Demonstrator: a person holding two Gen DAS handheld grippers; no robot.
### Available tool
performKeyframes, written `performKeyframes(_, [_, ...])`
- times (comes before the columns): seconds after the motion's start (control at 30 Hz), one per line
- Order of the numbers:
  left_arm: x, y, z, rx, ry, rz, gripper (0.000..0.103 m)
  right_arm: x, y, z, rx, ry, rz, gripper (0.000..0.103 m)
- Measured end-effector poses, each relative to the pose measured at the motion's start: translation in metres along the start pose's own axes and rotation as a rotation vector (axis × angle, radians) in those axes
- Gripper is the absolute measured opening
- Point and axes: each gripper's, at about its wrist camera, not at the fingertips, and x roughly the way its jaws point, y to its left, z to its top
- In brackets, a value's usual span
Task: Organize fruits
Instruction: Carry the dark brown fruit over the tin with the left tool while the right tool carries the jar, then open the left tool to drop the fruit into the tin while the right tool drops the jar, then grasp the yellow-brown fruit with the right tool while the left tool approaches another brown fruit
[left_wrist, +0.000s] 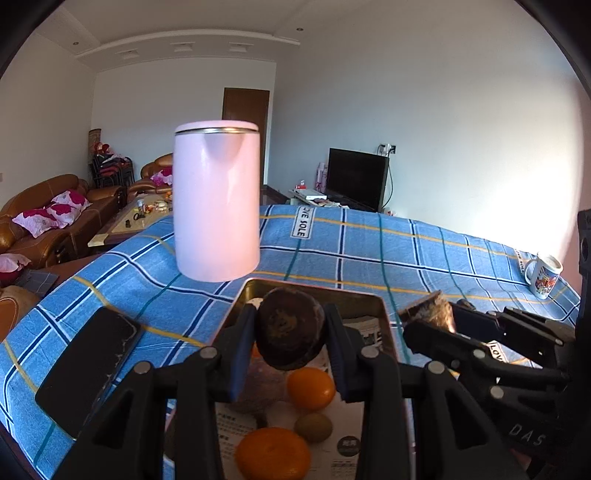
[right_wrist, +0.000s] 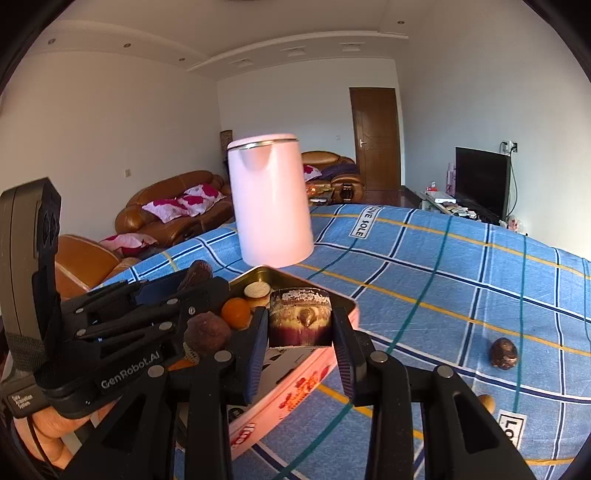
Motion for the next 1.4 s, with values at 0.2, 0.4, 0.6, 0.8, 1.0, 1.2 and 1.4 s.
performKeyframes(0.2, [0.011,0.021,-0.007,-0.027,0.049,0.03,0.038,0.032,0.03,-0.013,-0.054,0.104,0.027,0.037])
performKeyframes(0.4, [0.011,0.028,-0.012,-0.05,0.058,0.035,0.047,0.045,0.029,-0.02,-0.04,0.182,0.06,0.041])
performKeyframes(0.6, [-0.008,0.002,-0.008,-0.009,0.009,-0.008,0.067,0.009,-0.001,-0.02,-0.061,0.136,-0.044,0.059])
performKeyframes(0.8, [-0.01,-0.046,0.0,0.076,0.01,-0.081,0.07,-0.015,-0.087,-0.028,0.039,0.197,-0.255,0.059])
performKeyframes(1.0, [-0.005,-0.086,0.009,0.145,0.021,-0.109,0.07,-0.01,-0.131,-0.043,0.113,0.296,-0.291,0.059])
performKeyframes(1.2, [0.009,-0.11,0.013,0.188,0.05,-0.118,0.07,0.007,-0.143,-0.045,0.147,0.351,-0.25,0.054])
performKeyframes(1.4, [0.026,-0.128,0.013,0.209,0.094,-0.128,0.07,0.008,-0.144,-0.049,0.149,0.375,-0.218,0.03])
